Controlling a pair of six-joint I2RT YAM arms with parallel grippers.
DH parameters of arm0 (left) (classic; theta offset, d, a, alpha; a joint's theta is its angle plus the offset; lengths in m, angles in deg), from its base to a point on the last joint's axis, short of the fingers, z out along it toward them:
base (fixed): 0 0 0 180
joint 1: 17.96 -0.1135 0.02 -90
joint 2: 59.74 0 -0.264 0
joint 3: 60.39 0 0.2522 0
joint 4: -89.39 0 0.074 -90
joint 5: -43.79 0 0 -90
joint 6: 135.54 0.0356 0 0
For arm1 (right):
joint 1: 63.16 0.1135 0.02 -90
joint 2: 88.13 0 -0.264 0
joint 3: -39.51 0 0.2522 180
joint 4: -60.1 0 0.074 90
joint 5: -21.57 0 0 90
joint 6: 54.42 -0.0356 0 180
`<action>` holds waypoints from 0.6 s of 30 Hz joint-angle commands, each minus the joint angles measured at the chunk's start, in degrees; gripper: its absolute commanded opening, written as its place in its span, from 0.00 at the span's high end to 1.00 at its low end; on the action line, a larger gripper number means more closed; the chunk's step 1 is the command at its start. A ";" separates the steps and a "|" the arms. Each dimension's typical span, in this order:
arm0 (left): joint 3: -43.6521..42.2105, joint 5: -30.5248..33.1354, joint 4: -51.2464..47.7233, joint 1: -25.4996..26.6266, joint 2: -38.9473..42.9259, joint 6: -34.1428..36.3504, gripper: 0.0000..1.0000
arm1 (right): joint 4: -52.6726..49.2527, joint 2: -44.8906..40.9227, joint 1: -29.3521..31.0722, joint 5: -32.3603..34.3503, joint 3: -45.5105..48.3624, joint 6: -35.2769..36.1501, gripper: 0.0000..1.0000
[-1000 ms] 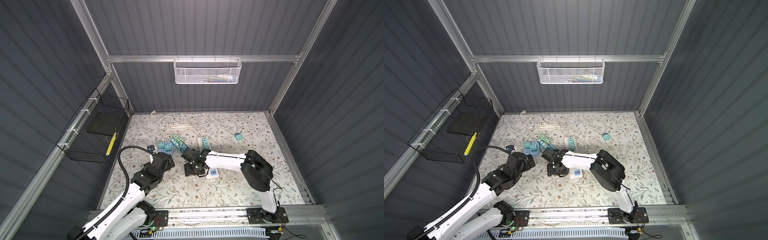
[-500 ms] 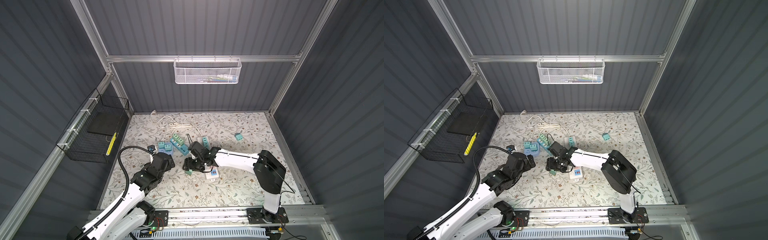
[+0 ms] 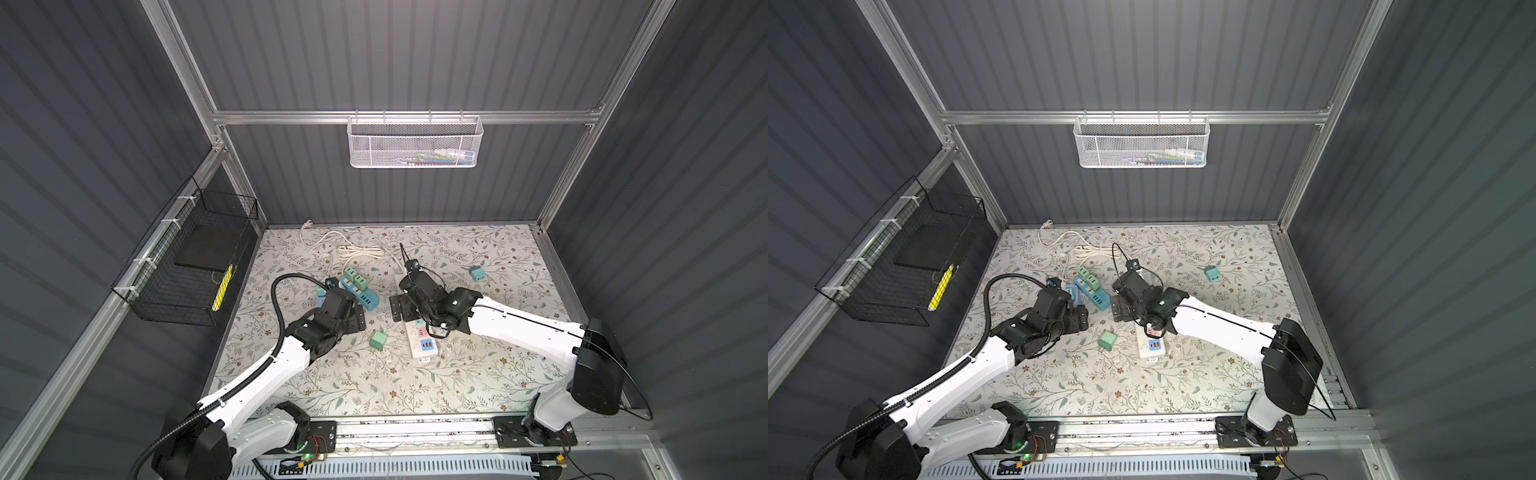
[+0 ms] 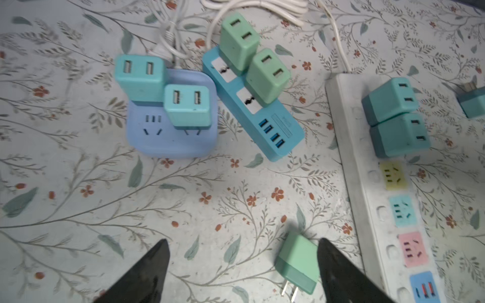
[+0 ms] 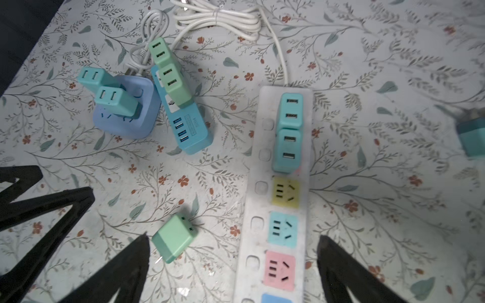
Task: Insert the plug
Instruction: 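Grasp the teal adapter with the left gripper while the right gripper withdraws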
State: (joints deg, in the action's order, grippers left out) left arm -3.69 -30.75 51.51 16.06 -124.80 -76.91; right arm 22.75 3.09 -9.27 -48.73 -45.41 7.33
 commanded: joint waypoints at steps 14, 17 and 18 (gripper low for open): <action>12.54 -6.51 -14.47 11.33 -18.70 12.79 0.33 | 10.80 -9.63 -16.88 -17.08 12.62 -0.95 0.56; 13.77 -7.93 -15.53 11.46 -22.54 15.01 0.35 | 11.94 -10.52 -17.35 -18.09 14.01 -1.00 0.58; 14.23 -8.24 -15.97 11.45 -23.80 15.75 0.35 | 12.00 -10.70 -17.42 -18.05 14.24 -0.94 0.58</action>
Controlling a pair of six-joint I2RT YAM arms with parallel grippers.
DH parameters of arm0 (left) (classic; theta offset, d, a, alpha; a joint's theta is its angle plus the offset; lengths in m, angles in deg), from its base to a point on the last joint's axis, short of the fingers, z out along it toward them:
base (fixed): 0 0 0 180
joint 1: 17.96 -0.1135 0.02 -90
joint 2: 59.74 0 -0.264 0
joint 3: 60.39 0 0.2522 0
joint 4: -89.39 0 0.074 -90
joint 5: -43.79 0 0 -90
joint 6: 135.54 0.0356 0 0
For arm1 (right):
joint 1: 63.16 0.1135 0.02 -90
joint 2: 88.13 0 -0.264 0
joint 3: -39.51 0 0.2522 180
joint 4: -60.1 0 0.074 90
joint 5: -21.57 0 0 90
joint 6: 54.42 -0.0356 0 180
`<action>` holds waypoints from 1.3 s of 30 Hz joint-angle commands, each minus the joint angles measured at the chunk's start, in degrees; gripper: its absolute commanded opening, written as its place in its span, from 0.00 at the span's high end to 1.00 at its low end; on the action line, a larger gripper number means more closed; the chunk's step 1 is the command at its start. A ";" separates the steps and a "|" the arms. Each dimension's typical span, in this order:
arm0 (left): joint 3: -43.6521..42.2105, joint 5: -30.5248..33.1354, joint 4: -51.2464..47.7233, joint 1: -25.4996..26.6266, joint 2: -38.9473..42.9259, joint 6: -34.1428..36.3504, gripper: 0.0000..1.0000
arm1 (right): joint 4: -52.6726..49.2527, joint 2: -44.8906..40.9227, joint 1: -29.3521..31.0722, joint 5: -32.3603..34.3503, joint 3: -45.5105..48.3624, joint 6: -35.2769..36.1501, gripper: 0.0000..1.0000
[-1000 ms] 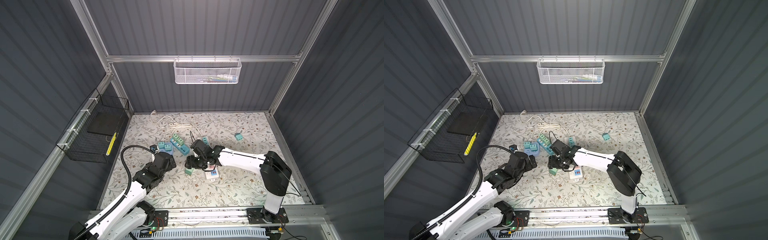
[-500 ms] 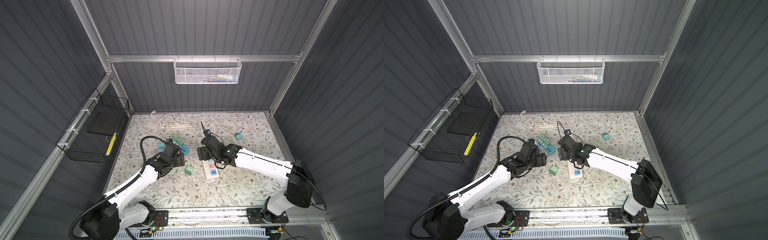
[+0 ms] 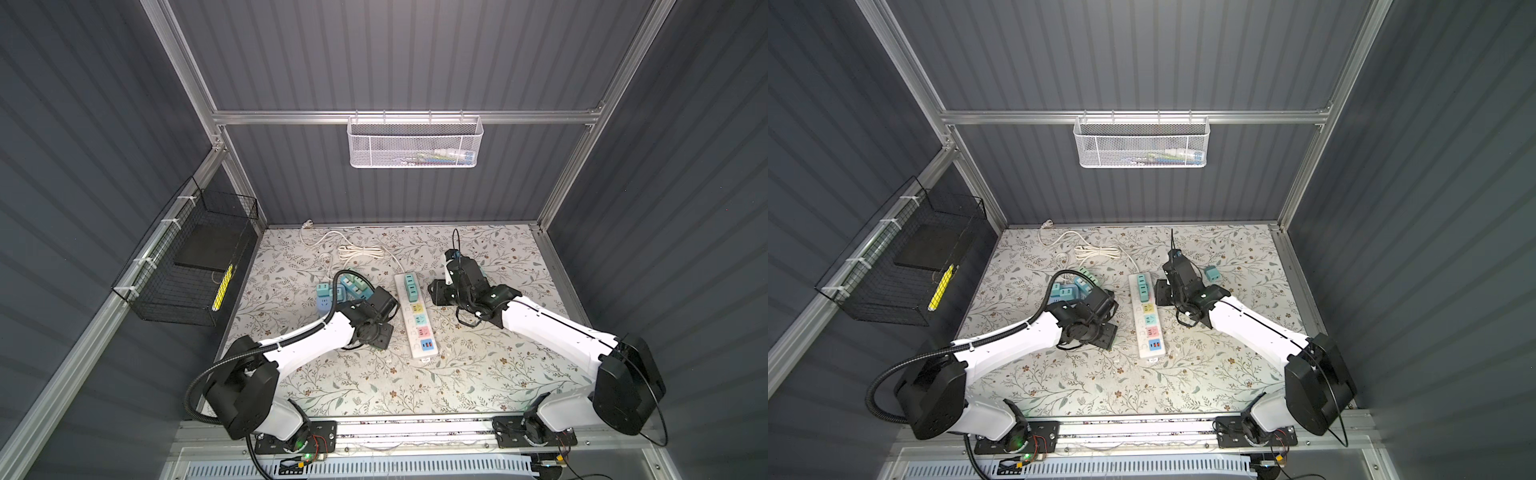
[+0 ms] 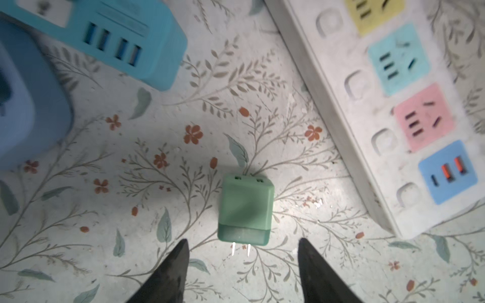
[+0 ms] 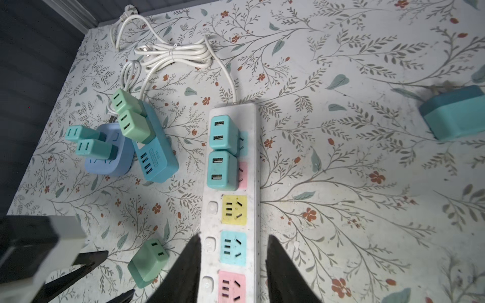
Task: Insert the plug
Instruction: 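Grasp the teal adapter with the left gripper while the right gripper withdraws, then lift the teal adapter with the left gripper toward the right gripper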
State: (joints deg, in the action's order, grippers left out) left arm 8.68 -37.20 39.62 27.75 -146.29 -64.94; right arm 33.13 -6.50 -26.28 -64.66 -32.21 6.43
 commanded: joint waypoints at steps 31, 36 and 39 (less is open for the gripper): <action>-8.07 -2.11 22.71 0.94 9.54 8.40 0.77 | -3.08 -2.52 -0.96 -9.95 1.09 -0.04 0.56; -18.45 -1.59 44.00 1.98 18.91 14.76 0.77 | -4.60 -2.19 -0.90 -21.14 -1.25 1.25 0.53; -20.12 -0.51 49.74 2.09 18.68 19.46 0.78 | -3.84 -2.63 -0.78 -25.14 -1.73 1.39 0.52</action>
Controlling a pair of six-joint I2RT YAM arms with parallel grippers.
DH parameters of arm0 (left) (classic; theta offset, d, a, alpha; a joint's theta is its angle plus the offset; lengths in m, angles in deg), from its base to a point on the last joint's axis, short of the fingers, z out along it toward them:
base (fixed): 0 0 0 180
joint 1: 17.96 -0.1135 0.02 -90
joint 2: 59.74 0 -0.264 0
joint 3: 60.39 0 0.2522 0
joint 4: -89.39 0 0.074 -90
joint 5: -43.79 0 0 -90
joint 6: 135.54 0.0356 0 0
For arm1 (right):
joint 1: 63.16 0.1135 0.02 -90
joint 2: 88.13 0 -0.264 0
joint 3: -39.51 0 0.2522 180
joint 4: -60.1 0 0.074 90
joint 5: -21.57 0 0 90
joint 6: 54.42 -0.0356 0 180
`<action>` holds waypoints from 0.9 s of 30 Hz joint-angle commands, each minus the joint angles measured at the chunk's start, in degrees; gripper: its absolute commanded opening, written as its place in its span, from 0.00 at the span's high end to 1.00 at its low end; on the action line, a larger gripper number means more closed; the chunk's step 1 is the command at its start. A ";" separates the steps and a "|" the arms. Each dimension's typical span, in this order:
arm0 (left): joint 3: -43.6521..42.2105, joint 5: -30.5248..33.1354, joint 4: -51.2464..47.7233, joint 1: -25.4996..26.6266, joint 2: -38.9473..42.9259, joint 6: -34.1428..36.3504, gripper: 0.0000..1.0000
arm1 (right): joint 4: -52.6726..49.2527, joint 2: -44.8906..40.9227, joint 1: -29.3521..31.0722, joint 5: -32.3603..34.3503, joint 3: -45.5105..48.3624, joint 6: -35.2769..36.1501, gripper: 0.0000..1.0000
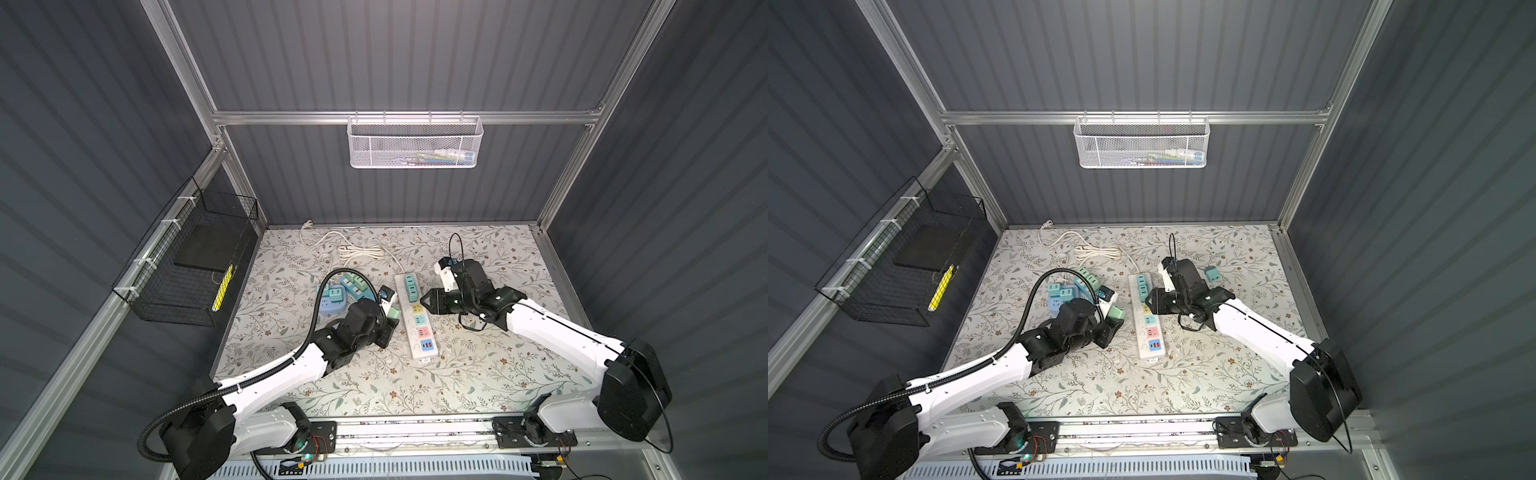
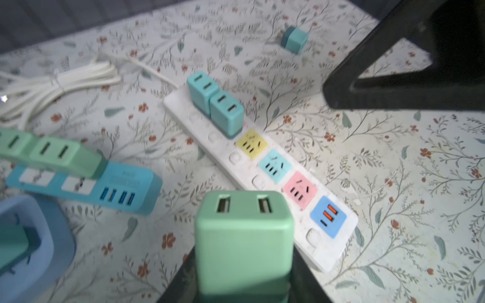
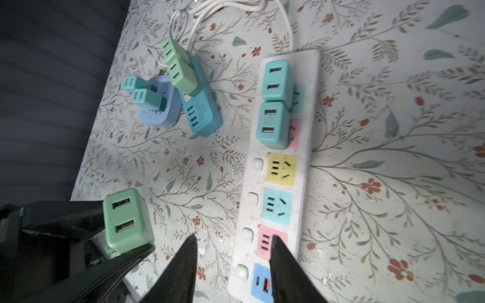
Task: Insert the plug
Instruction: 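Lift the teal adapter with the left gripper toward the right gripper, then grasp the teal adapter with the right gripper while the left gripper holds it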
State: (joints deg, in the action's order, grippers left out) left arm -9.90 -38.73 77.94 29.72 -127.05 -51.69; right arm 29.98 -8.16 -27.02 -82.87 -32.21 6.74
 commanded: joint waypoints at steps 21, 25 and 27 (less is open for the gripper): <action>0.34 -1.31 10.53 0.06 -1.04 8.08 0.79 | 2.37 9.02 2.63 -19.69 -9.18 1.95 0.56; 0.41 -1.80 10.53 0.11 -0.68 7.27 0.79 | 1.96 10.32 3.03 -20.24 -9.72 2.13 0.64; 0.19 -1.86 10.81 0.05 -0.32 6.69 0.77 | 2.08 10.15 3.06 -19.66 -9.60 2.05 0.67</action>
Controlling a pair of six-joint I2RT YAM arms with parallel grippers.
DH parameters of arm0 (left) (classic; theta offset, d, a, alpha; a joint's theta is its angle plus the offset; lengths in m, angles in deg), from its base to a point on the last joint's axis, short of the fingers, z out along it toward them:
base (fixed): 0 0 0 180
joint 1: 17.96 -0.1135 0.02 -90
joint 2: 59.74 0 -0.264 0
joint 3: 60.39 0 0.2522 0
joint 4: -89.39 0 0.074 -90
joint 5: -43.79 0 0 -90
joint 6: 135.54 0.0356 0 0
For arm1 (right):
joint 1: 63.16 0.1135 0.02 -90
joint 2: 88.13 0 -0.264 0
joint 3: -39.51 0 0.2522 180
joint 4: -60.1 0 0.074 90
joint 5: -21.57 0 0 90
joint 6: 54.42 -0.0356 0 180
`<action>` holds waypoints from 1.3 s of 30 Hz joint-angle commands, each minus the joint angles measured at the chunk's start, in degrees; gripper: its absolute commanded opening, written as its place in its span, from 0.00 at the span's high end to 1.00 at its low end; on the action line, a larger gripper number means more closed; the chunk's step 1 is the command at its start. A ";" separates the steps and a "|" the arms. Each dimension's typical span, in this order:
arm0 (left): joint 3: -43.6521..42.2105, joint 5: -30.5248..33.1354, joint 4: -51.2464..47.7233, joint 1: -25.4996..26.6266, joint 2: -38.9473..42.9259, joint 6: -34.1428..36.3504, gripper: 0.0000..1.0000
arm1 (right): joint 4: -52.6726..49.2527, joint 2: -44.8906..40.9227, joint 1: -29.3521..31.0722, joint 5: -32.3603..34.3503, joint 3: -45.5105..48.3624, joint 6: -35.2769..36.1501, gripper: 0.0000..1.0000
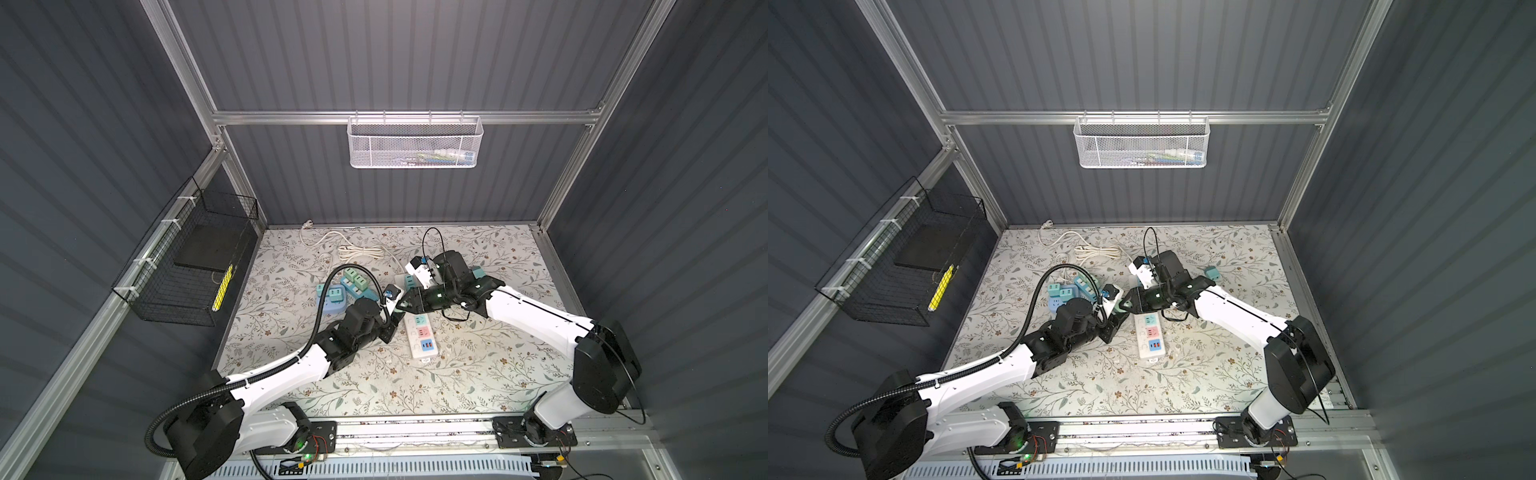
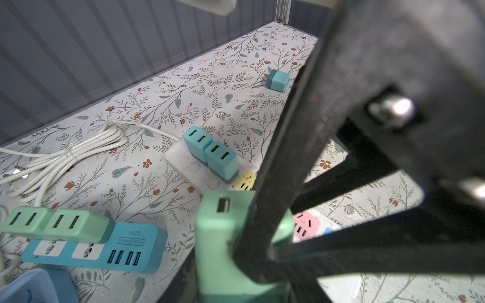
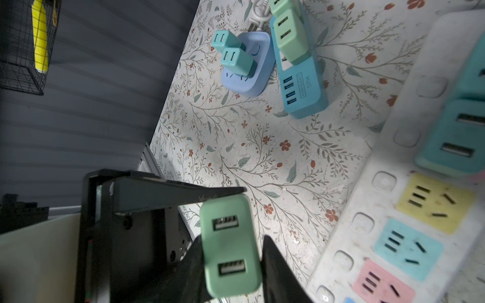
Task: Insert the plug
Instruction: 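Grasp the teal adapter with the right gripper while the left gripper holds it, then carry the teal adapter over the strip's next socket while the left gripper withdraws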
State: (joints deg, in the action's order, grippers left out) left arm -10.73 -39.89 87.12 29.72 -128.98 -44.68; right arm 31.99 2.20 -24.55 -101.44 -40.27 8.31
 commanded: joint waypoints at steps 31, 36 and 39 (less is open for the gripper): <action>-19.05 37.16 -13.77 -0.10 34.20 -57.64 0.08 | 17.44 -4.57 5.07 44.63 15.83 1.95 0.80; -18.24 37.15 -13.31 -0.11 33.46 -56.77 0.07 | 18.09 -1.60 5.60 45.67 15.37 1.26 0.80; -18.03 37.14 -13.43 -0.10 33.62 -56.34 0.06 | 17.96 -0.25 6.06 46.61 15.00 0.90 0.80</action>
State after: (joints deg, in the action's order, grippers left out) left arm -29.72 -4.35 74.70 29.83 -95.51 -100.26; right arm 48.95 0.80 -19.09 -57.60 -24.71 9.99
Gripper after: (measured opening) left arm 0.935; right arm 0.289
